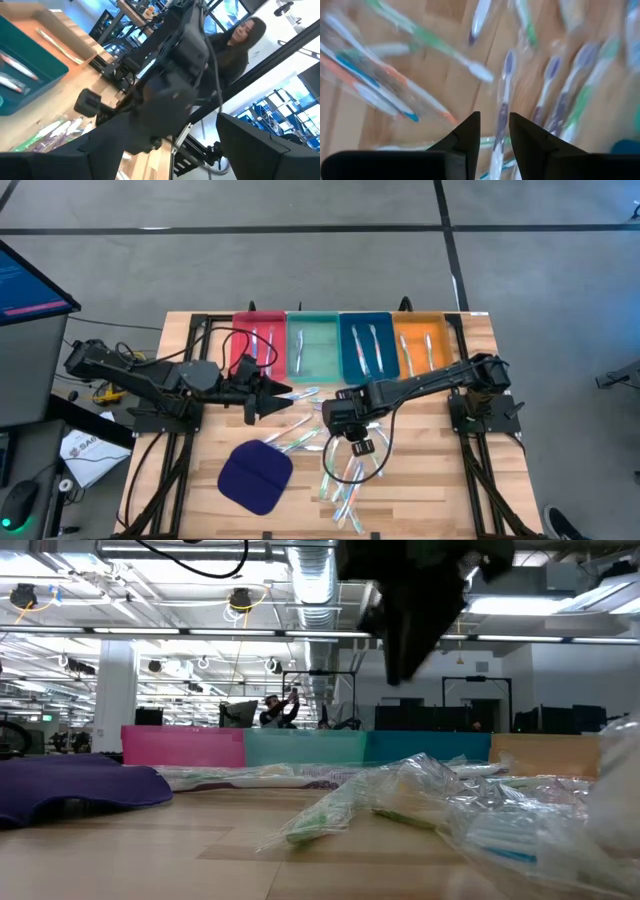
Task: Pick & Place Toothbrushes
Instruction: Put the purple toothbrush into the green bin
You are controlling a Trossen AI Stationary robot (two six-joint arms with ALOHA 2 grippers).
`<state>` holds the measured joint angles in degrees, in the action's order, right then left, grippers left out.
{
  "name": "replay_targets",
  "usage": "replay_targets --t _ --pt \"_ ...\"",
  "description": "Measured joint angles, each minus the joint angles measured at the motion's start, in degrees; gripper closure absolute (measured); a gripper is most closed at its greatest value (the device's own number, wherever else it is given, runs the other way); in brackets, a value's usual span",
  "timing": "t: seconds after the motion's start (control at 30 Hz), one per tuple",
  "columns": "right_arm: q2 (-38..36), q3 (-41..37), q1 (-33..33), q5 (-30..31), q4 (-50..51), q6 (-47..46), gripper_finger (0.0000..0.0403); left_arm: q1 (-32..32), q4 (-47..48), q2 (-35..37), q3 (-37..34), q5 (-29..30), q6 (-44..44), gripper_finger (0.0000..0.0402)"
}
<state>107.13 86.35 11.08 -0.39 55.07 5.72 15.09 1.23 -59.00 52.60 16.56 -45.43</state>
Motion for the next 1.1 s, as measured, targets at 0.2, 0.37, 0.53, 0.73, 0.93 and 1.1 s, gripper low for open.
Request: replay_targets --t 0.2,0.37,0.53,0.73,0.93,1.1 --pt "0.07 -6.52 -0.10 -1.28 0.02 -1.74 0.0298 0.00 -0.01 -0.02 0.00 1.05 -0.28 0.0105" --pt "0.09 -10.08 -0.27 -1.28 -1.59 0.03 0.0298 0.00 -0.20 -0.58 0.00 2.92 -0.58 0.0105" --pt "0.09 -12.01 -0.30 -1.28 -3.66 0.64 0.0291 -0.07 -0.25 -1.90 0.00 3.63 -2.00 0.0105" --pt "0.07 -12.62 -0.37 -1.24 -6.84 2.65 0.0267 -0.04 -1.89 -4.65 0.00 3.63 -3.38 0.0105" --pt "0.07 -12.64 -1.37 -1.09 -8.88 4.19 0.0243 -0.04 -5.62 -7.19 0.00 3.63 -3.58 0.0105" --pt "0.83 -12.63 -3.32 -1.07 -10.99 5.41 0.0234 -0.04 -7.76 -7.52 0.00 3.79 -3.54 0.0105"
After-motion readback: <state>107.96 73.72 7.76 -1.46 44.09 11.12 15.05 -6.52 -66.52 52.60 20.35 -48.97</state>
